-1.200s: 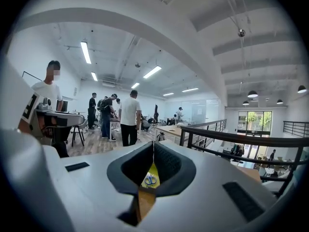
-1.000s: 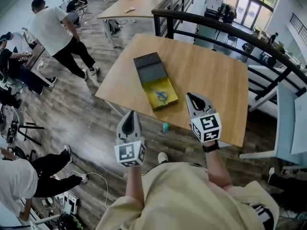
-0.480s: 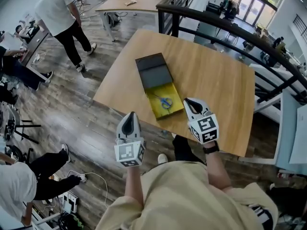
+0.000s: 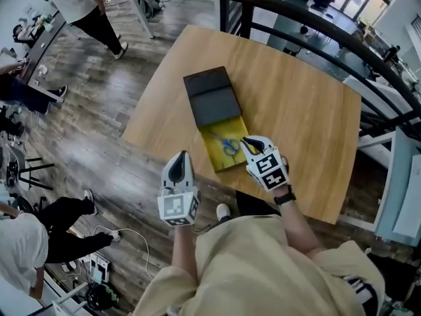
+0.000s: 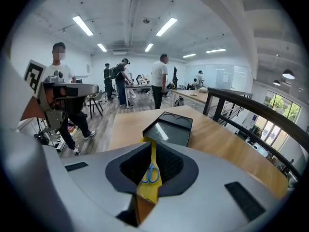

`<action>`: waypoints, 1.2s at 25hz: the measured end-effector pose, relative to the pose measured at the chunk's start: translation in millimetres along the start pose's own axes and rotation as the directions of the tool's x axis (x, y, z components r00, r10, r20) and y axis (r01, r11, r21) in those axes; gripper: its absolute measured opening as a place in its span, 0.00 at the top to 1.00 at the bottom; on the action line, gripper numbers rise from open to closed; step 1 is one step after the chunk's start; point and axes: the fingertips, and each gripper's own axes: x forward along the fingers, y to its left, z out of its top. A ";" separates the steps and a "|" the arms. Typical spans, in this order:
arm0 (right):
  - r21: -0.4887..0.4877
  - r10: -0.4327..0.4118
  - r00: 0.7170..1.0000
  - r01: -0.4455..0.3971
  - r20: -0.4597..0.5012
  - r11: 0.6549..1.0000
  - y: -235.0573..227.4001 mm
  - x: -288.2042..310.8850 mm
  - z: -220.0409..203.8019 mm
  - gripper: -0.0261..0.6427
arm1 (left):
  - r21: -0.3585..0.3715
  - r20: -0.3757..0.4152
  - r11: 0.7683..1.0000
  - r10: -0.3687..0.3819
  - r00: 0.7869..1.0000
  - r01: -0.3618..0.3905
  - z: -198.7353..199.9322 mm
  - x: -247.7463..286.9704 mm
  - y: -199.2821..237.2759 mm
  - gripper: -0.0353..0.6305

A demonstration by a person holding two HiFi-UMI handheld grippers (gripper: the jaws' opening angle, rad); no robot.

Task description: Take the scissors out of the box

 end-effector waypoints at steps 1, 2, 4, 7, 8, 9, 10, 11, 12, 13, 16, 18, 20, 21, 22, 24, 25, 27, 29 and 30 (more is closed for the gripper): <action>-0.005 0.013 0.999 -0.013 -0.029 1.000 0.2 10.8 -5.5 0.94 | -0.005 -0.005 1.000 -0.006 1.000 0.006 -2.7 5.9 1.8 0.93; -0.009 0.028 0.998 -0.029 -0.059 1.000 0.7 21.1 -11.4 0.94 | -0.009 -0.011 1.000 -0.013 1.000 0.012 -5.5 11.7 2.6 0.93; -0.006 0.060 0.991 -0.061 -0.118 0.998 1.6 40.8 -24.5 0.94 | -0.015 -0.022 0.999 -0.029 0.999 0.028 -10.7 24.0 2.1 0.93; 0.000 0.101 0.977 -0.102 -0.186 0.995 3.9 66.9 -43.3 0.94 | -0.026 -0.032 0.998 -0.050 0.998 0.049 -17.1 41.6 0.4 0.93; -0.001 0.111 0.973 -0.114 -0.203 0.993 5.0 74.3 -48.8 0.94 | -0.029 -0.035 0.998 -0.056 0.998 0.055 -18.9 46.5 -0.3 0.93; -0.001 0.120 0.968 -0.123 -0.220 0.992 6.1 80.9 -53.5 0.94 | -0.032 -0.038 0.998 -0.063 0.997 0.062 -20.4 51.1 -1.0 0.93; -0.002 0.126 0.964 -0.130 -0.236 0.991 7.1 87.1 -57.5 0.94 | -0.035 -0.041 0.997 -0.070 0.997 0.068 -21.7 55.1 -1.6 0.93; -0.002 0.132 0.958 -0.137 -0.253 0.991 8.4 92.8 -60.9 0.94 | -0.039 -0.044 0.996 -0.076 0.996 0.075 -22.9 58.6 -2.0 0.93; 0.000 0.138 0.952 -0.144 -0.273 0.990 10.2 97.8 -64.7 0.94 | -0.044 -0.046 0.996 -0.082 0.996 0.081 -24.3 61.5 -2.3 0.93; 0.005 0.145 0.945 -0.151 -0.294 0.989 12.2 102.7 -69.3 0.94 | -0.048 -0.047 0.995 -0.088 0.995 0.085 -25.8 63.9 -2.5 0.93; 0.015 0.167 0.924 -0.172 -0.344 0.985 16.1 116.9 -82.0 0.94 | -0.065 -0.053 0.994 -0.096 0.994 0.093 -31.3 70.4 -1.9 0.93; 0.023 0.186 0.912 -0.191 -0.365 0.981 18.6 125.0 -87.9 0.94 | -0.078 -0.065 0.993 -0.092 0.994 0.086 -36.8 73.1 1.5 0.93; 0.029 0.200 0.897 -0.205 -0.394 0.978 20.6 131.2 -94.3 0.93 | -0.092 -0.079 0.993 -0.084 0.993 0.076 -41.9 75.1 6.4 0.93; 0.032 0.204 0.888 -0.210 -0.413 0.977 21.0 133.8 -97.7 0.86 | -0.098 -0.084 0.993 -0.080 0.993 0.072 -43.4 76.3 8.9 0.93; 0.036 0.210 0.878 -0.216 -0.431 0.976 21.3 136.3 -101.2 0.80 | -0.102 -0.087 0.992 -0.078 0.993 0.069 -44.3 77.7 11.3 0.93; 0.044 0.217 0.863 -0.222 -0.457 0.974 21.0 141.7 -108.1 0.78 | -0.108 -0.088 0.992 -0.074 0.993 0.064 -45.0 79.9 15.0 0.93; 0.044 0.215 0.860 -0.220 -0.463 0.974 20.5 144.6 -110.8 0.78 | -0.111 -0.088 0.992 -0.072 0.993 0.062 -45.2 80.5 16.3 0.93; 0.045 0.214 0.853 -0.220 -0.476 0.974 21.2 150.0 -115.3 0.76 | -0.116 -0.089 0.992 -0.069 0.994 0.059 -46.3 80.6 18.5 0.93; 0.048 0.219 0.838 -0.226 -0.500 0.973 23.5 155.1 -122.9 0.75 | -0.118 -0.089 0.992 -0.065 0.994 0.054 -47.8 79.9 21.0 0.93; 0.048 0.220 0.830 -0.228 -0.513 0.972 24.6 157.5 -126.7 0.75 | -0.118 -0.089 0.992 -0.062 0.994 0.052 -48.3 79.0 22.6 0.93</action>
